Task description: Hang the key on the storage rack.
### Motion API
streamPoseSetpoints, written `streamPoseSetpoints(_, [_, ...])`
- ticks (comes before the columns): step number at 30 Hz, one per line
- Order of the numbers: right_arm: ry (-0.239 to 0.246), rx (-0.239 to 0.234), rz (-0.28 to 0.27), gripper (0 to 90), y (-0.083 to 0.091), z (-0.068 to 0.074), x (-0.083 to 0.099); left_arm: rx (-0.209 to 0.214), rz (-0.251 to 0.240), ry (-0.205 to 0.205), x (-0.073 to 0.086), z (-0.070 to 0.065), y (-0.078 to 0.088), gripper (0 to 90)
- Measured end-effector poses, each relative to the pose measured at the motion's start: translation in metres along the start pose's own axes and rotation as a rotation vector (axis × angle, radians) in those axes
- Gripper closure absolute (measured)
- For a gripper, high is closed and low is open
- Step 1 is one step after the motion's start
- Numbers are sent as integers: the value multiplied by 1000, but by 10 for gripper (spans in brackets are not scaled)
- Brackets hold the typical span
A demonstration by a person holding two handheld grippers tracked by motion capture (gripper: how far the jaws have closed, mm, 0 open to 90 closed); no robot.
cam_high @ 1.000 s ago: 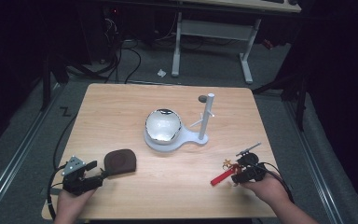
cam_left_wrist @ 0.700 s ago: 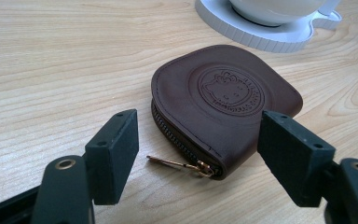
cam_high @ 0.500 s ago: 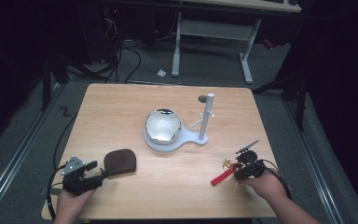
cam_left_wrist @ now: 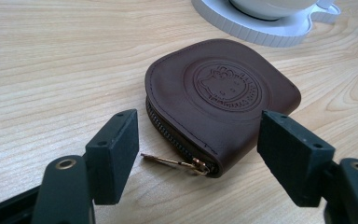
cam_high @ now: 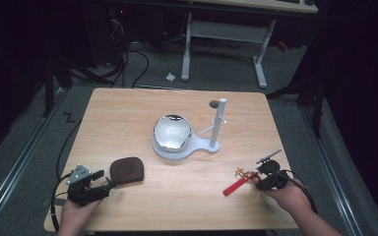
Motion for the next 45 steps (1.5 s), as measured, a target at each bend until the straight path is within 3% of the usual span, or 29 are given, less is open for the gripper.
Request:
streamPoseSetpoints(10, [11, 17, -25, 582, 0, -3, -16, 4, 6, 2, 1, 1, -1, 299])
streamPoseSetpoints(17, [35, 11, 4, 661, -9, -1, -24, 5, 8, 4, 1, 1, -1, 299])
streamPoseSetpoints(23, [29, -4, 7, 671, -8, -3, -25, 6, 9, 4, 2, 1, -1, 299])
streamPoseSetpoints(35, [28, -8, -30, 670, 22, -10, -27, 10, 21, -3, 2, 0, -3, 299])
streamPoseSetpoints(38, [23, -28, -37, 670, 29, -9, -26, 11, 20, -2, 2, -1, -3, 300])
streamPoseSetpoints(45, [60, -79, -20, 670, 47, 1, -22, 17, 10, 3, 1, -1, -2, 299])
Point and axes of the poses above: each handheld gripper's, and its own axes: y roughly backward along the jaws, x roughly out of its underside, z roughly to its left, the point moved 9 cm from there along -y, roughly forward along the jaws, and after that the axes turned 4 degrees about z, right-handed, at the moved point
